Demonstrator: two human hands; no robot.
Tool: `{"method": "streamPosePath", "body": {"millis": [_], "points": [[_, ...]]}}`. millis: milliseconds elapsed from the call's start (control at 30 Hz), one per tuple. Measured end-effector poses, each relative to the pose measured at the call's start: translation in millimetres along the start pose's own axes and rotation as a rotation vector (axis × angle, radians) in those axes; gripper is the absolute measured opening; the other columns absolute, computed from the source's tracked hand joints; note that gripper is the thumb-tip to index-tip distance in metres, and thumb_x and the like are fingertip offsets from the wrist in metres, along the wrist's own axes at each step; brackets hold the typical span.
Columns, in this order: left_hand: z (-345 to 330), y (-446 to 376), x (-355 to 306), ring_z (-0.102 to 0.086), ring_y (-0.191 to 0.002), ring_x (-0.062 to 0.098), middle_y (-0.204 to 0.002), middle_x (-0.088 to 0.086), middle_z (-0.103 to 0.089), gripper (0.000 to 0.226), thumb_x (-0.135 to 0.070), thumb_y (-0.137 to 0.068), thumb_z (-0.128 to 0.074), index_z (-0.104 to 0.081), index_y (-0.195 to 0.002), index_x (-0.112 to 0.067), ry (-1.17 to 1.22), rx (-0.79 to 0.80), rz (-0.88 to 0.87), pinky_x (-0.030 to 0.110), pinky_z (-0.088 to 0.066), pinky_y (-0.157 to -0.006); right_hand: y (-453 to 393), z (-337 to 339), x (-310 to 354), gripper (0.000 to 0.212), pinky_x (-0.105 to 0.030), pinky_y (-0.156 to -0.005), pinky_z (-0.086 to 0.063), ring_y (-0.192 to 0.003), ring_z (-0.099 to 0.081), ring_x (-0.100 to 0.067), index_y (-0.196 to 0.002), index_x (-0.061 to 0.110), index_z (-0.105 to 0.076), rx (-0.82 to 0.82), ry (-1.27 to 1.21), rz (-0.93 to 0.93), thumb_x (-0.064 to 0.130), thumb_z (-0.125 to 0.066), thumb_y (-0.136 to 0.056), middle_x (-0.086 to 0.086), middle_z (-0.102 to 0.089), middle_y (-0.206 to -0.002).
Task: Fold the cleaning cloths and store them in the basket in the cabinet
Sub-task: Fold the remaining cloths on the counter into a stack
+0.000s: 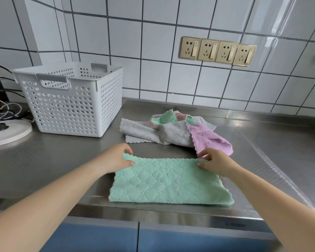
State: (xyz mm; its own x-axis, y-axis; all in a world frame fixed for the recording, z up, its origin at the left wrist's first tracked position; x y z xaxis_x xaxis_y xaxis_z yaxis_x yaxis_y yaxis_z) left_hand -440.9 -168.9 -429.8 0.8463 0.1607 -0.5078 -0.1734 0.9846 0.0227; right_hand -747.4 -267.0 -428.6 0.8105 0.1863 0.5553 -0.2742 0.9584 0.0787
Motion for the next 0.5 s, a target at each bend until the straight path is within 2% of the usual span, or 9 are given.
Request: {"method": "streamPosePath", "body": {"millis": [67,133,200,267,333,433,500], "points": [[2,1,-2,-0.051,-0.11,0.014,-0.125,-0.004,-0.052,0.047,-0.035,-0.083,-0.068,-0.049,-0.124,-0.022,-0.06,0.015,0.009,0.026,-0.04,-0.092,3,2,4,0.025,-0.017,-0.062,-0.045,-0.079,-0.057,-0.008,-0.106,0.029,-0.057,0.015,0.07,-0.019,0.031,-0.067,-0.083,0.006,-0.062,-0.1],[2,4,-6,-0.048,-0.117,0.018,-0.129,-0.002,-0.05,0.055,-0.042,-0.085,-0.063,-0.043,-0.132,-0.024,-0.226,-0.082,-0.029,0.031,-0.039,-0.098,11,6,12,0.027,-0.023,-0.068,-0.047,-0.087,-0.057,-0.012,-0.111,0.028,-0.057,-0.04,0.269,0.01,0.034,-0.062,-0.086,0.006,-0.058,-0.109],[-2,11,-16,-0.04,-0.128,0.021,-0.138,-0.001,-0.044,0.056,-0.046,-0.088,-0.055,-0.04,-0.138,-0.025,-0.37,-0.202,-0.138,0.035,-0.033,-0.106,22,4,24,0.031,-0.03,-0.083,-0.048,-0.106,-0.055,-0.018,-0.119,0.028,-0.057,-0.195,0.49,0.158,0.036,-0.056,-0.09,0.003,-0.054,-0.123],[-13,20,-32,-0.032,-0.135,0.02,-0.146,-0.002,-0.036,0.051,-0.042,-0.094,-0.047,-0.038,-0.141,-0.023,-0.388,-0.201,-0.248,0.034,-0.027,-0.111,35,-9,45,0.033,-0.035,-0.097,-0.043,-0.119,-0.049,-0.02,-0.125,0.025,-0.057,-0.274,0.464,0.322,0.032,-0.05,-0.094,0.002,-0.051,-0.132],[-31,26,-48,-0.027,-0.14,0.02,-0.153,0.002,-0.029,0.047,-0.034,-0.097,-0.041,-0.038,-0.142,-0.019,-0.37,-0.14,-0.299,0.032,-0.022,-0.115,45,-32,65,0.035,-0.037,-0.105,-0.035,-0.127,-0.043,-0.02,-0.13,0.025,-0.054,-0.212,0.394,0.401,0.028,-0.046,-0.096,0.002,-0.047,-0.139],[-60,29,-63,-0.022,-0.143,0.021,-0.156,0.007,-0.022,0.046,-0.023,-0.097,-0.036,-0.035,-0.142,-0.012,-0.384,-0.059,-0.287,0.032,-0.016,-0.117,51,-72,77,0.042,-0.041,-0.112,-0.022,-0.14,-0.027,-0.016,-0.139,0.028,-0.04,-0.075,0.439,0.373,0.025,-0.039,-0.097,0.004,-0.033,-0.15],[-72,32,-64,-0.014,-0.145,0.021,-0.158,0.005,-0.015,0.05,-0.022,-0.098,-0.032,-0.026,-0.146,-0.011,-0.381,-0.023,-0.244,0.036,-0.012,-0.118,53,-87,73,0.045,-0.041,-0.112,-0.019,-0.142,-0.022,-0.015,-0.143,0.027,-0.034,-0.05,0.427,0.359,0.024,-0.033,-0.098,0.005,-0.03,-0.152]]}}
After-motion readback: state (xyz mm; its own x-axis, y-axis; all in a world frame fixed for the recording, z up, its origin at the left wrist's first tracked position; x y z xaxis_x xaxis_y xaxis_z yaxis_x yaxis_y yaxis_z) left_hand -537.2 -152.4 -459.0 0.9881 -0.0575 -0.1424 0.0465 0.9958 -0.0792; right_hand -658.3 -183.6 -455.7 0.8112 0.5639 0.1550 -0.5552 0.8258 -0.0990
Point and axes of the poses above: each hand's wrist, its own y-axis away from the middle knuckle, its own z-axis out of the back of the hand, x = y × z, the point moved 1 cm from there along -y, towards the middle knuckle
